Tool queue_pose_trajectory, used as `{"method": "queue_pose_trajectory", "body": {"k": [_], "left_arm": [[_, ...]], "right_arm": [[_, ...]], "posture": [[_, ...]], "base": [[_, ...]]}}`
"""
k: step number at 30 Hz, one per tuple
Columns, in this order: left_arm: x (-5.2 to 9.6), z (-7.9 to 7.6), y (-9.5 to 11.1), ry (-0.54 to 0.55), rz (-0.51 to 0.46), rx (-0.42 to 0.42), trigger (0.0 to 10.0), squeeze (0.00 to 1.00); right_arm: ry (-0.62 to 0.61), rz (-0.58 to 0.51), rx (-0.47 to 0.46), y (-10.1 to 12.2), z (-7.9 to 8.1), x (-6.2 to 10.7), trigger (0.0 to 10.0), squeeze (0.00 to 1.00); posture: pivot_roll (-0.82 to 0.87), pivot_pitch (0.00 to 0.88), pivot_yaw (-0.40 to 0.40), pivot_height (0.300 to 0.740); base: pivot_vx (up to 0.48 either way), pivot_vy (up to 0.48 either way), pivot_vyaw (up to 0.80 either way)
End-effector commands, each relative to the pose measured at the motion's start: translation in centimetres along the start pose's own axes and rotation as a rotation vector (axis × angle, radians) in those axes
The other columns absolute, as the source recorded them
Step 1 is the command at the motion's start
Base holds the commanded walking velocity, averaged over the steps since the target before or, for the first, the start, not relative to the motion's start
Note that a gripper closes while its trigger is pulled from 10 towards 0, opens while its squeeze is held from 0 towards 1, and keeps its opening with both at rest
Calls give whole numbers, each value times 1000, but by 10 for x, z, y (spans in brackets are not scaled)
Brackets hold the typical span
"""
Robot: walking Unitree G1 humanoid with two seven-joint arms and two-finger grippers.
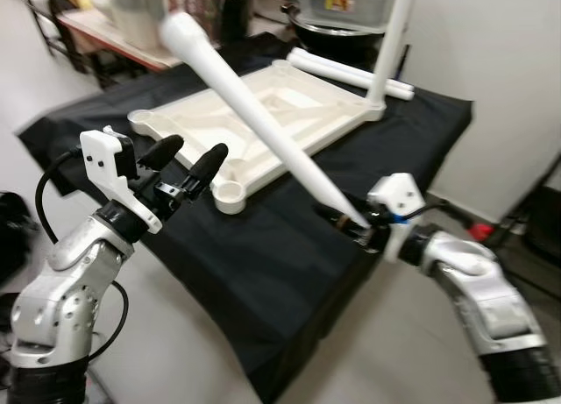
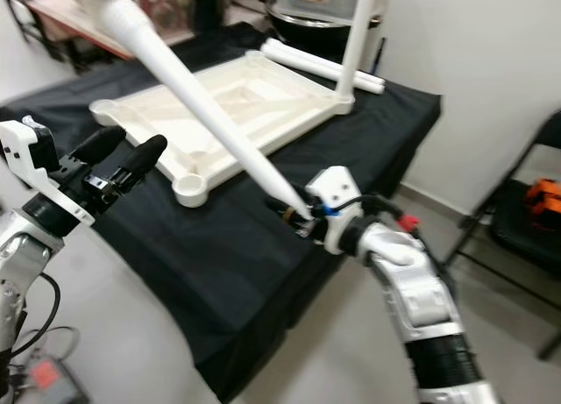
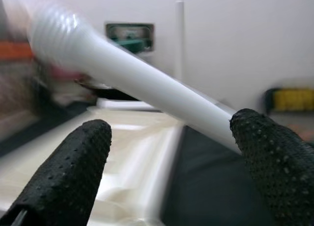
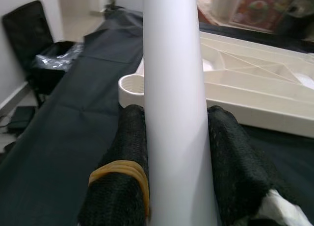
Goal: Building children table
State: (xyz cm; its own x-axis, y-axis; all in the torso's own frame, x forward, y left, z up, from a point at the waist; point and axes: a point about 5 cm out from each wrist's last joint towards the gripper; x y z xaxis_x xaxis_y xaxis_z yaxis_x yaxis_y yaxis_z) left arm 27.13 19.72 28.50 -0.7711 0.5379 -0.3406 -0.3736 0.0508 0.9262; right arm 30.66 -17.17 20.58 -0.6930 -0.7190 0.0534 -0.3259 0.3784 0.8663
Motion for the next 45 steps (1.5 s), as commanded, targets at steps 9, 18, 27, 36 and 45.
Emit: {"method": "queue_pose_trajectory", "body": {"k": [9, 18, 27, 36, 45], "left_arm": [[-33, -4, 39, -223, 72, -1218, 10000, 0], [-33, -16, -1, -585, 154, -1435, 10000, 0], [-41, -3, -4, -707, 197, -1625, 10000, 0], [-45, 19, -18, -713, 359, -1689, 10000, 0], [-44, 29, -20, -676, 425, -1653, 0, 0]], "right_arm": [[209, 47, 103, 21, -10, -20, 10000, 0], [331, 110, 103, 33, -1, -42, 10000, 0], [375, 86, 133, 49, 0, -50, 10000, 0], [390, 80, 126, 55, 6, -53, 10000, 0], [374, 90, 119, 55, 5, -51, 10000, 0]], "posture": [[-1, 86, -40, 740], [9, 79, -49, 740], [4, 78, -54, 740], [-3, 76, -52, 740], [-5, 78, -50, 740]], "base": [[0, 0, 0], [0, 0, 0], [0, 0, 0], [0, 0, 0], [0, 0, 0]]}}
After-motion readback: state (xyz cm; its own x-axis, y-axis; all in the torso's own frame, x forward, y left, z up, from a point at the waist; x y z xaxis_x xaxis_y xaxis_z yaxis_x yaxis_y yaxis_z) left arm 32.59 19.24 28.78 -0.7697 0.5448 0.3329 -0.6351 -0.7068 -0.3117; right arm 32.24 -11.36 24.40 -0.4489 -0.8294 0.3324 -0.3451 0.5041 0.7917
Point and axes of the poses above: a point about 5 cm out from each wrist's last joint towards the gripper, its own x axis pointing back from the gripper into the wrist, its own y axis along the axis of the wrist's last joint, z = x × y, and after that the axes turned 13 degrees about x, right-handed
